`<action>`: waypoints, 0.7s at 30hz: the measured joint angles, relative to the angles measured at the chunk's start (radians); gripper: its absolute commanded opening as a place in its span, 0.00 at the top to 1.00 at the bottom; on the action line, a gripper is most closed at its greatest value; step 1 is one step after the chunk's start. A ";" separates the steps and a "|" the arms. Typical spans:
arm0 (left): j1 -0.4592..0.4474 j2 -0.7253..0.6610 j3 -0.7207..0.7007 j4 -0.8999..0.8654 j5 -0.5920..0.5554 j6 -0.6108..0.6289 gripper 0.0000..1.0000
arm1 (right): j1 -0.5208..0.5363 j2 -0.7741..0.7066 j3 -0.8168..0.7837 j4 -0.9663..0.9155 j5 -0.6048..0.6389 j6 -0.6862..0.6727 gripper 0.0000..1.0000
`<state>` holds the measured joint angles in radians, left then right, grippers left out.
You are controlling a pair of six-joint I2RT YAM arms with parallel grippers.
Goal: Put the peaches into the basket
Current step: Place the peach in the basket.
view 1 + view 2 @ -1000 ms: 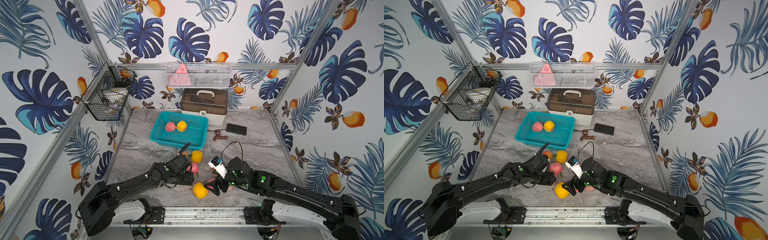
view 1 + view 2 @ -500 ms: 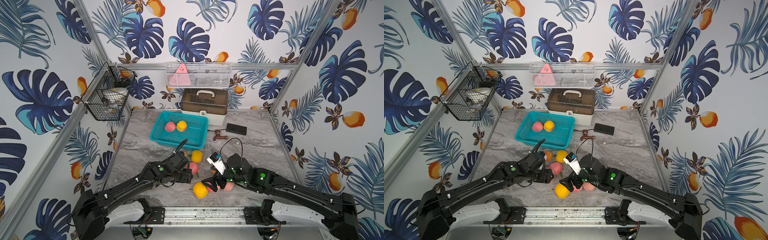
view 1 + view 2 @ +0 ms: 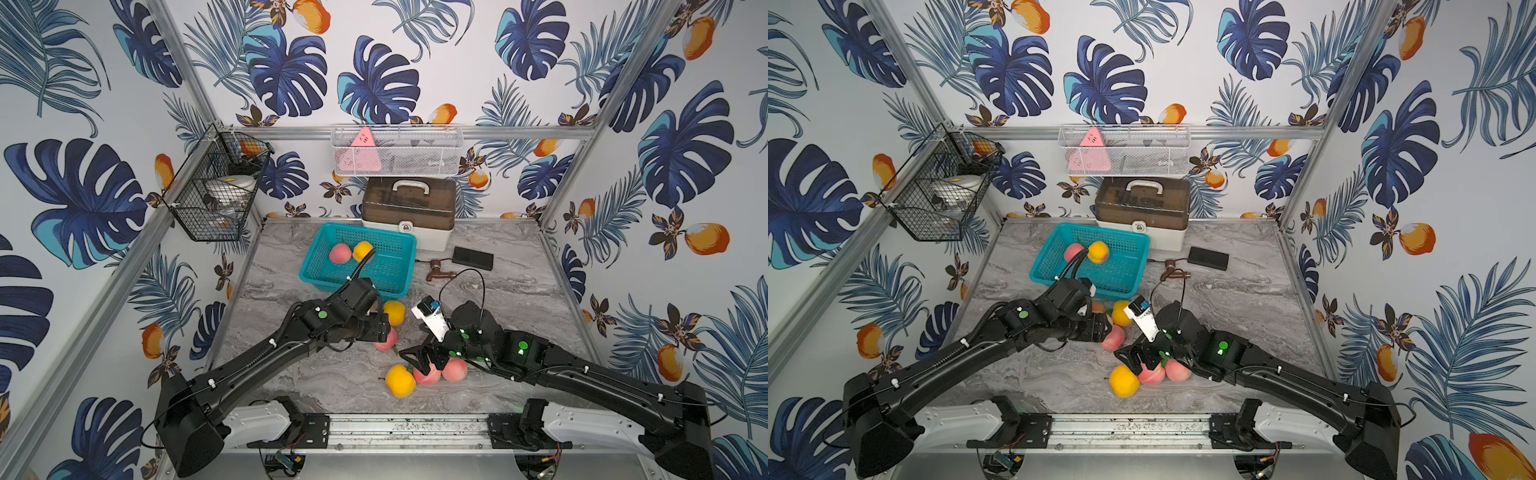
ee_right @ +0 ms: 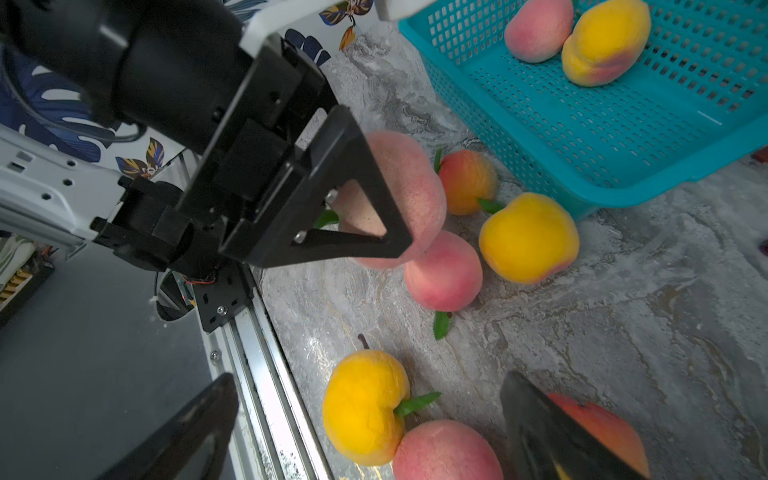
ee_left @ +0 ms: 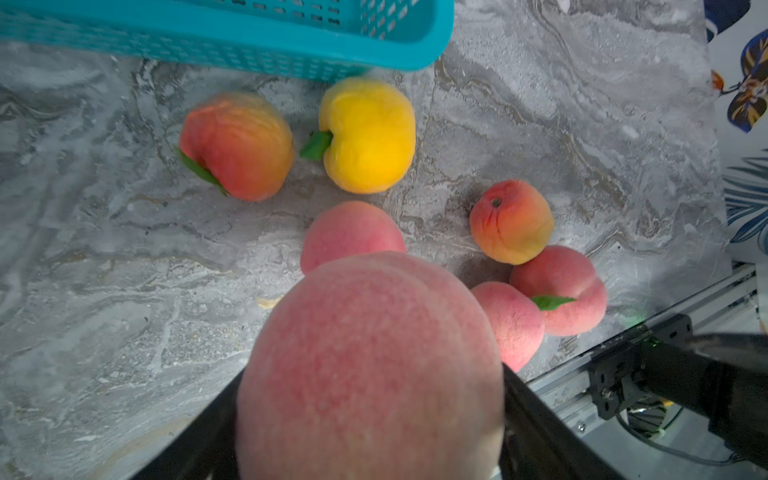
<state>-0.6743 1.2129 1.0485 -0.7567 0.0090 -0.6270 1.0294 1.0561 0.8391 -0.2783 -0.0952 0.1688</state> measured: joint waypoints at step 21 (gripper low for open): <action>0.230 0.420 0.453 0.031 0.138 0.159 0.23 | -0.323 0.255 0.274 0.014 -0.203 -0.005 0.00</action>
<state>-0.4446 1.6329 1.5017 -0.7258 0.1474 -0.4683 0.7067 1.3113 1.1126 -0.2646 -0.2977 0.1642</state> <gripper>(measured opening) 0.799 0.998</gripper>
